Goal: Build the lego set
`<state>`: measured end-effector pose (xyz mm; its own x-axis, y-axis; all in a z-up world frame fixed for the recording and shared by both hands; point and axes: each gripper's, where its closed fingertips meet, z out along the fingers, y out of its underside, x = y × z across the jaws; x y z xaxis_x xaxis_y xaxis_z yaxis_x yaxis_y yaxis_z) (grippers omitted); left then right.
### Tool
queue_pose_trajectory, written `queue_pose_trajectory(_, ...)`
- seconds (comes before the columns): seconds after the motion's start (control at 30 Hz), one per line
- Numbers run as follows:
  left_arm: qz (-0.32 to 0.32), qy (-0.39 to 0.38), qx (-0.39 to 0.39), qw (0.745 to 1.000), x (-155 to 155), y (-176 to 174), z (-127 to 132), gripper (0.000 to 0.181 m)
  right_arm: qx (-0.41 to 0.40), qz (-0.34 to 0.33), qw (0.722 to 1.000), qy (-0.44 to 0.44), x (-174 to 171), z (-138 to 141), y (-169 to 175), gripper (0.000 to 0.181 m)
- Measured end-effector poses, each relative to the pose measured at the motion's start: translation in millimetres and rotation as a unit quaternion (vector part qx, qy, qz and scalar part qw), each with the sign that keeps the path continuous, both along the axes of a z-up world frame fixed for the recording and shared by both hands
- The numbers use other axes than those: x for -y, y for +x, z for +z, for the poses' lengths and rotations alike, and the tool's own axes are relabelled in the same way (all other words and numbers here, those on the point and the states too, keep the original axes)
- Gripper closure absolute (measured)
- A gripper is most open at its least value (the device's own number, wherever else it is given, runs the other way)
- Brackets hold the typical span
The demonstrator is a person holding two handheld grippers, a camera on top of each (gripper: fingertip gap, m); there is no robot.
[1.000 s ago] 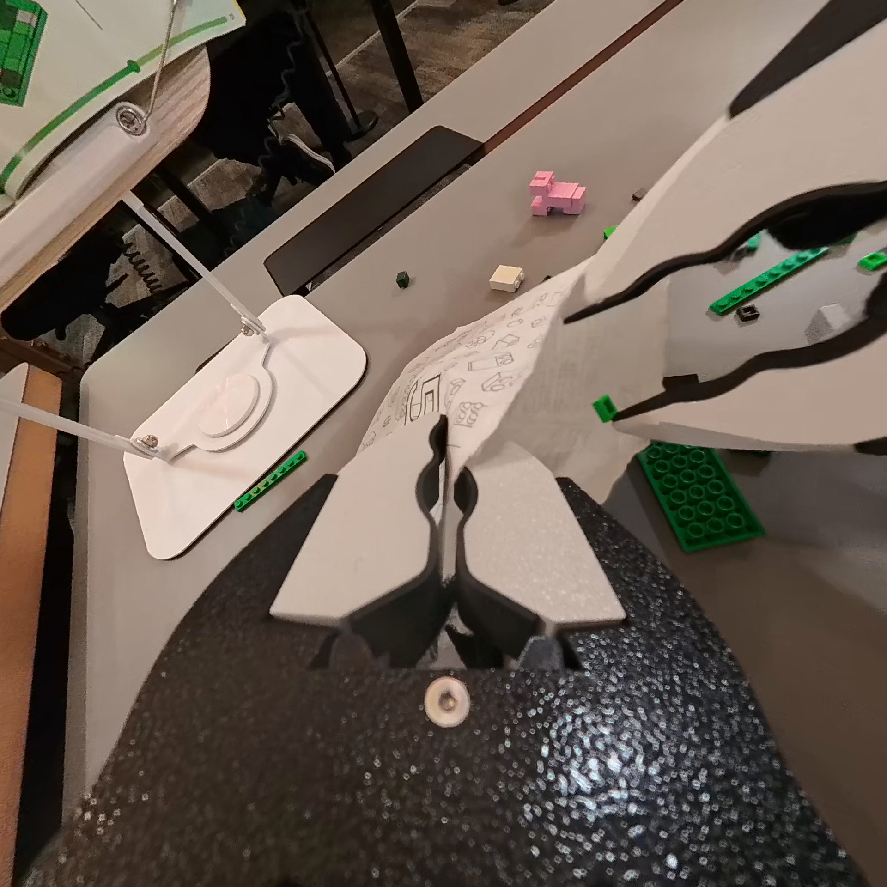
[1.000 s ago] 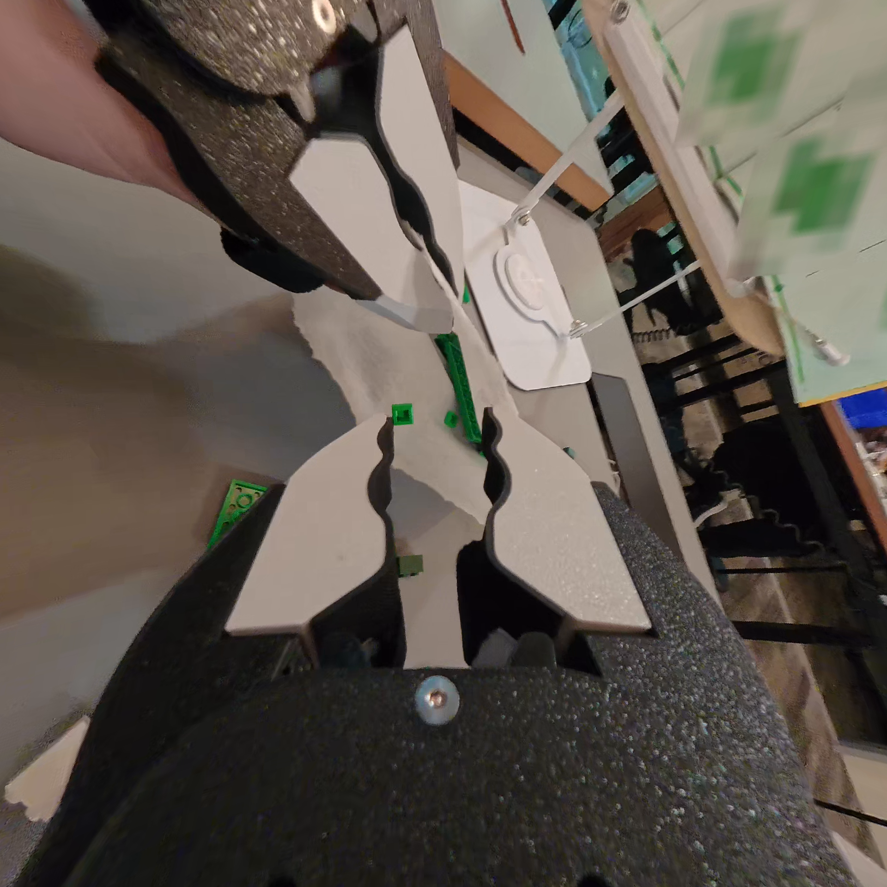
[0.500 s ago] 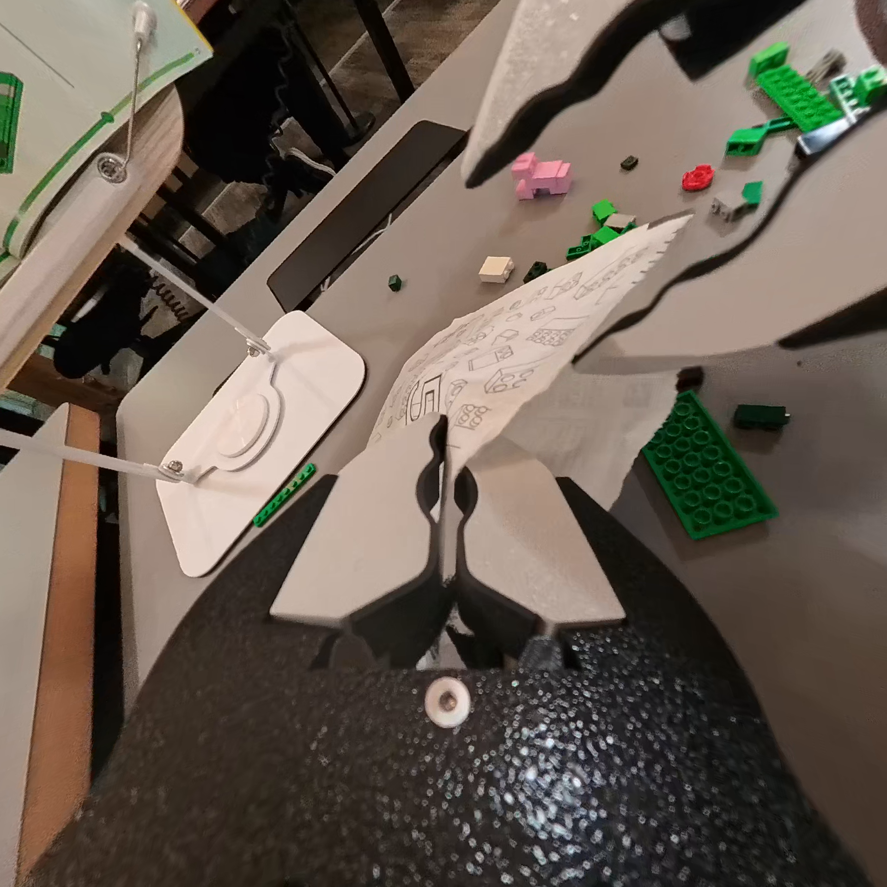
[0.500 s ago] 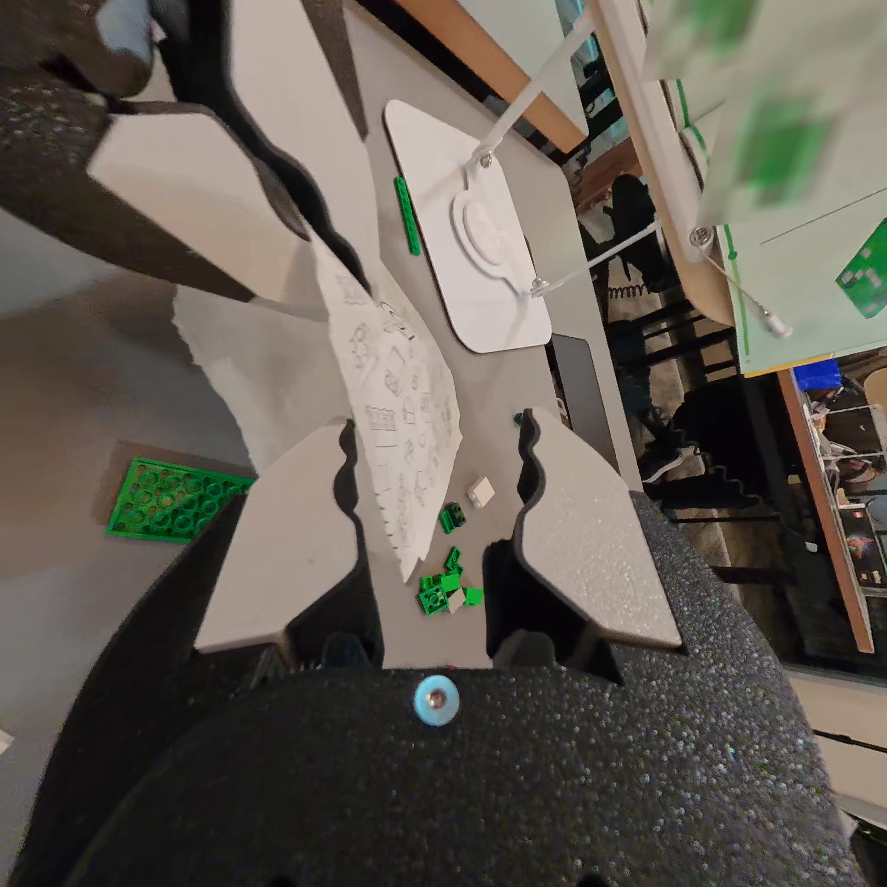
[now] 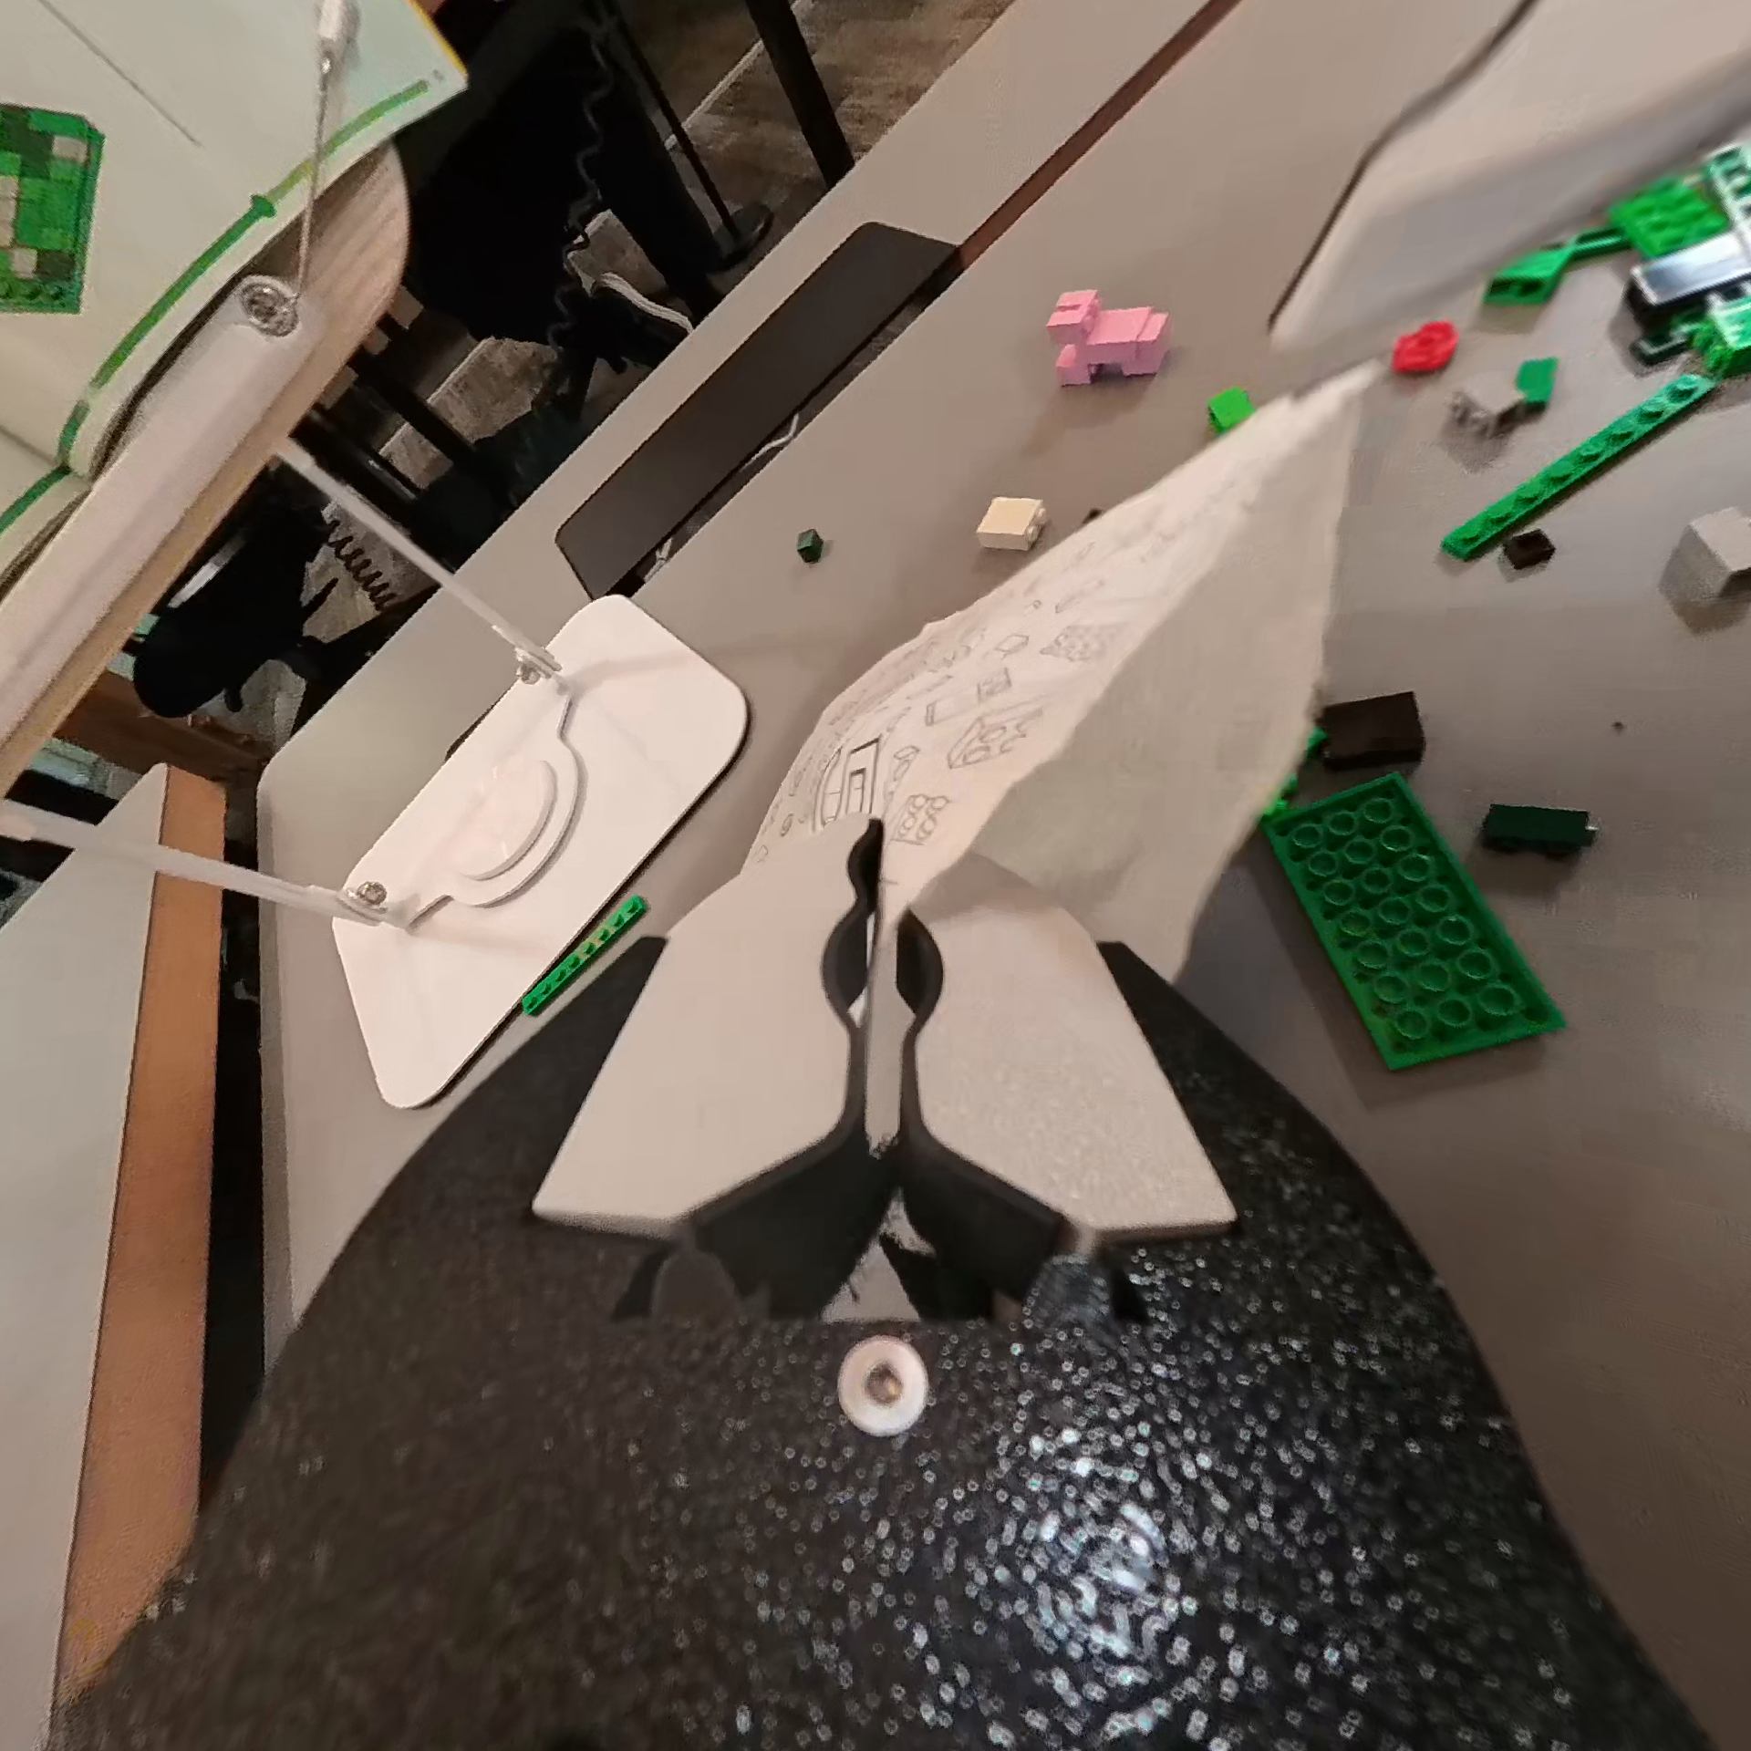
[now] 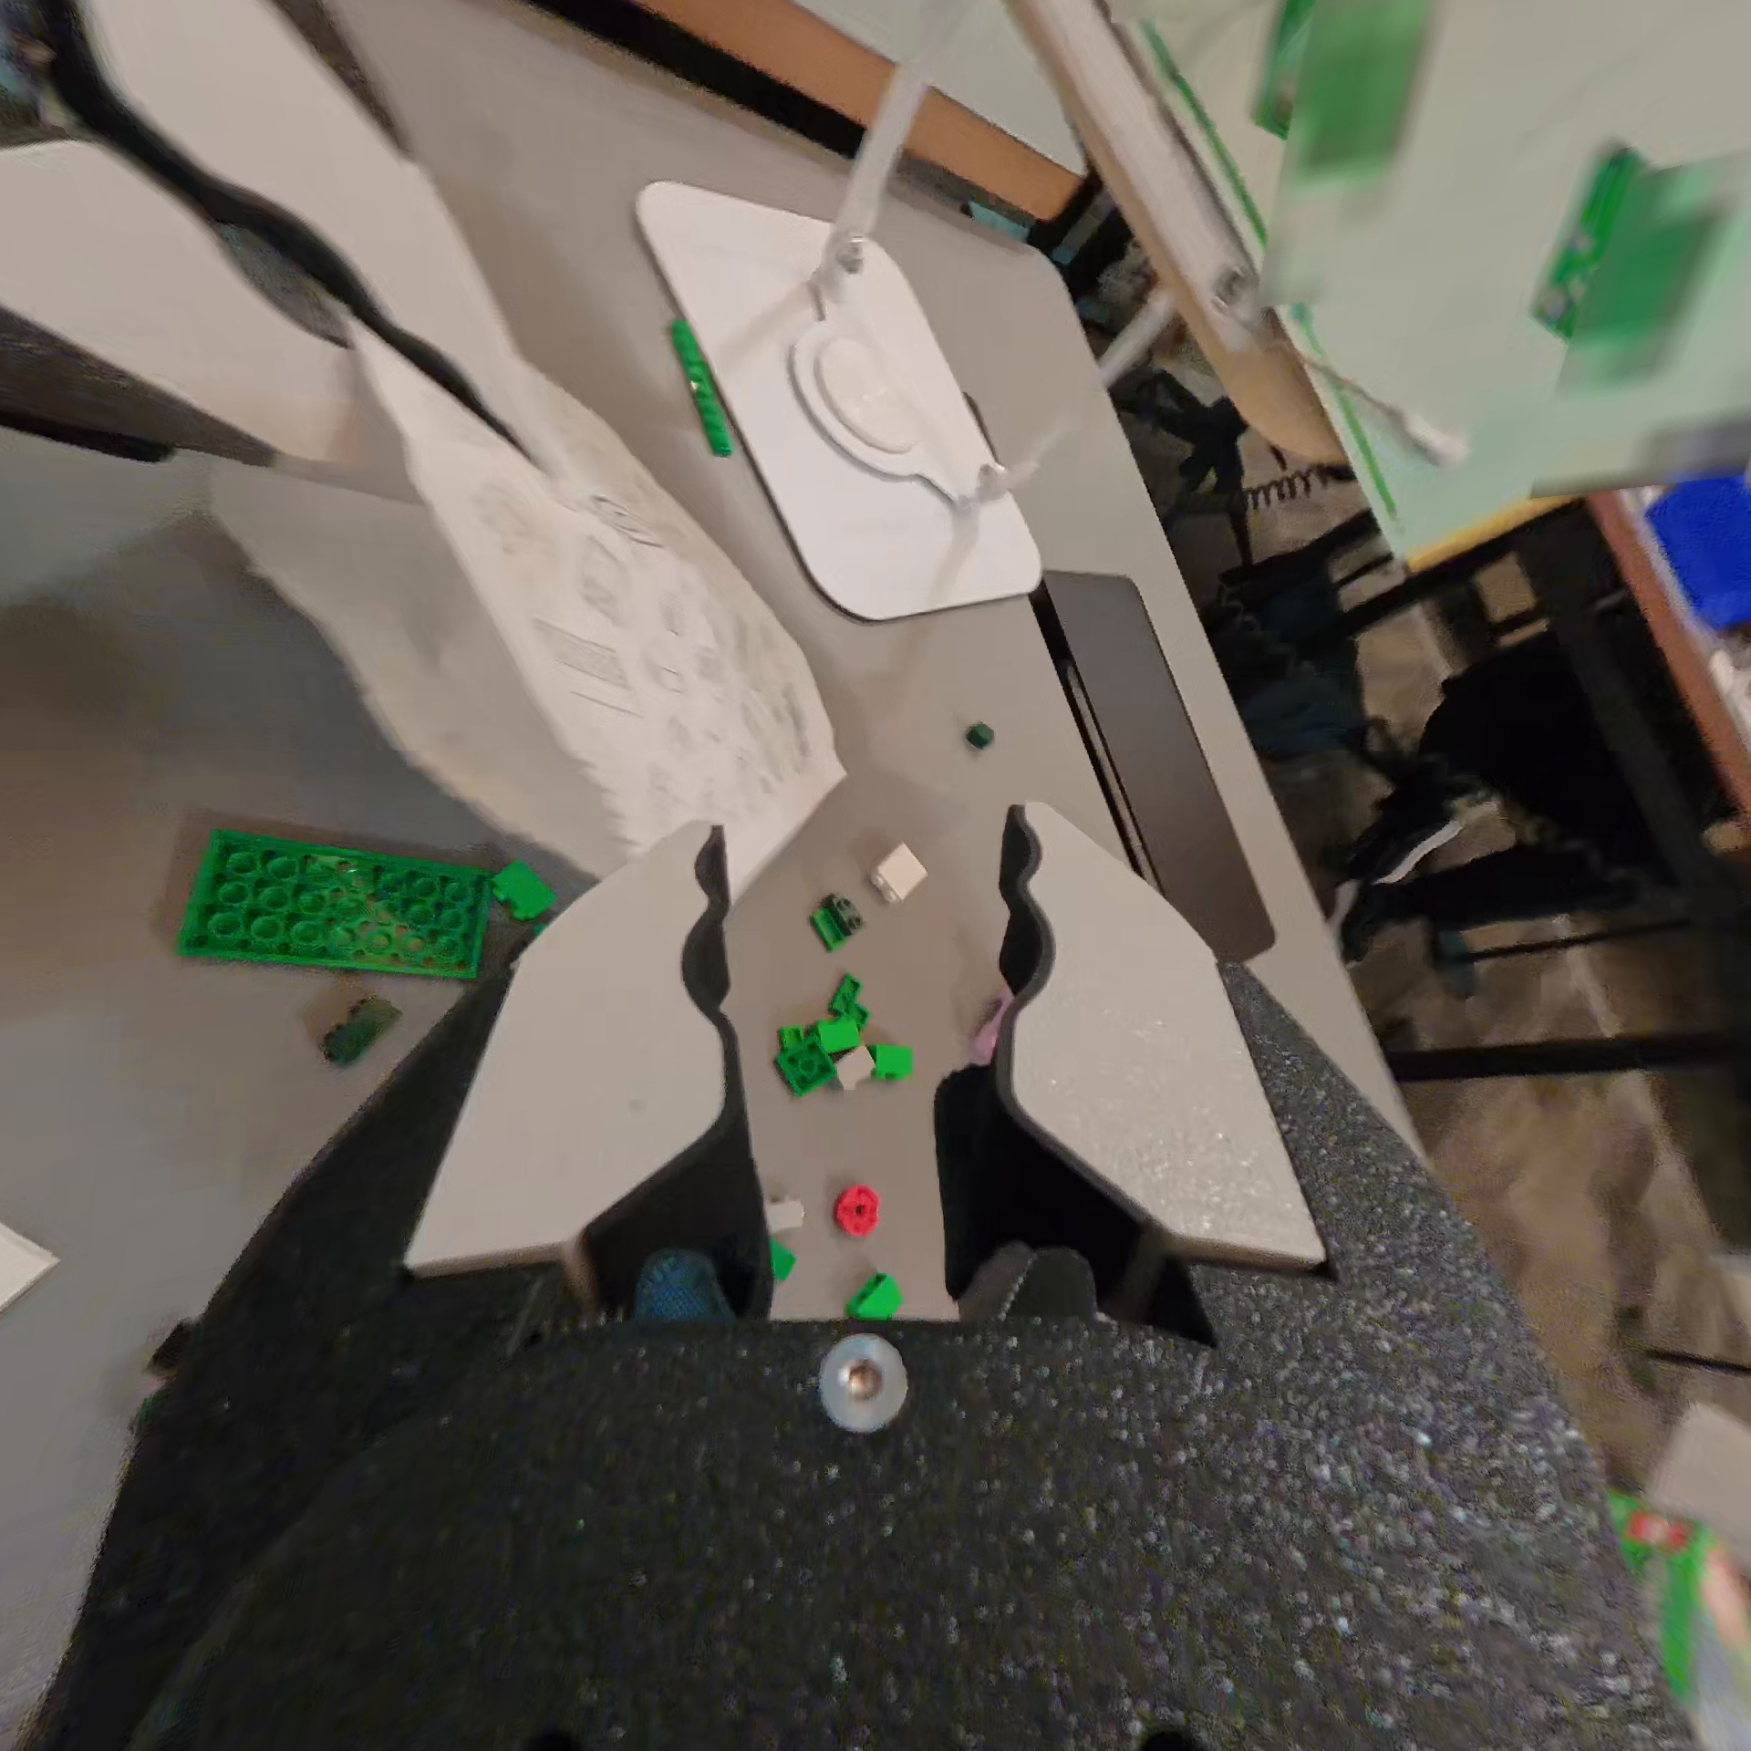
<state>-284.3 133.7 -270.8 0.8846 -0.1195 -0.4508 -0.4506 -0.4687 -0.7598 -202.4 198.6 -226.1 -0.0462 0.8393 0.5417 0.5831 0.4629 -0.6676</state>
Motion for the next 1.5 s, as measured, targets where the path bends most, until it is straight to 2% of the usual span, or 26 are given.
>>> queue_pose_trajectory(0.03,0.004,0.002,0.003,1.0,0,-2,1,0.181,-0.011,-0.014,0.999,-0.028,-10,2,8,0.129)
queue_pose_trajectory(0.13,0.013,0.007,0.009,1.0,1,-6,4,0.181,-0.007,-0.062,0.992,-0.113,-46,-9,32,0.129)
queue_pose_trajectory(0.27,0.011,0.006,0.007,1.0,1,-5,4,0.181,0.053,-0.111,0.982,-0.143,-92,-51,59,0.137)
queue_pose_trajectory(0.4,0.009,0.006,0.001,1.0,1,-4,3,0.181,0.106,-0.113,0.971,-0.18,-116,-91,68,0.147)
queue_pose_trajectory(0.5,0.008,0.006,0.006,1.0,1,-4,3,0.181,0.131,-0.084,0.96,-0.232,-120,-112,67,0.151)
queue_pose_trajectory(0.57,0.008,0.006,0.007,1.0,1,-5,3,0.181,0.133,-0.041,0.953,-0.271,-113,-117,63,0.152)
queue_pose_trajectory(0.7,0.007,0.005,0.008,1.0,2,-4,3,0.181,0.139,-0.036,0.956,-0.255,-126,-121,64,0.154)
queue_pose_trajectory(1.07,0.005,0.003,0.009,1.0,2,-4,3,0.181,0.158,-0.015,0.941,-0.298,-125,-129,58,0.17)
queue_pose_trajectory(1.17,0.005,0.001,0.009,1.0,2,-4,2,0.181,0.156,-0.01,0.94,-0.304,-121,-127,59,0.173)
queue_pose_trajectory(1.27,0.005,0.001,0.011,1.0,2,-3,2,0.181,0.126,0.019,0.941,-0.315,-101,-110,52,0.173)
queue_pose_trajectory(1.37,0.007,-0.003,0.021,1.0,2,-3,1,0.181,0.087,0.083,0.941,-0.316,-57,-79,40,0.173)
queue_pose_trajectory(1.5,0.012,-0.003,0.029,0.999,3,-3,2,0.181,0.052,0.194,0.937,-0.286,24,-36,23,0.173)
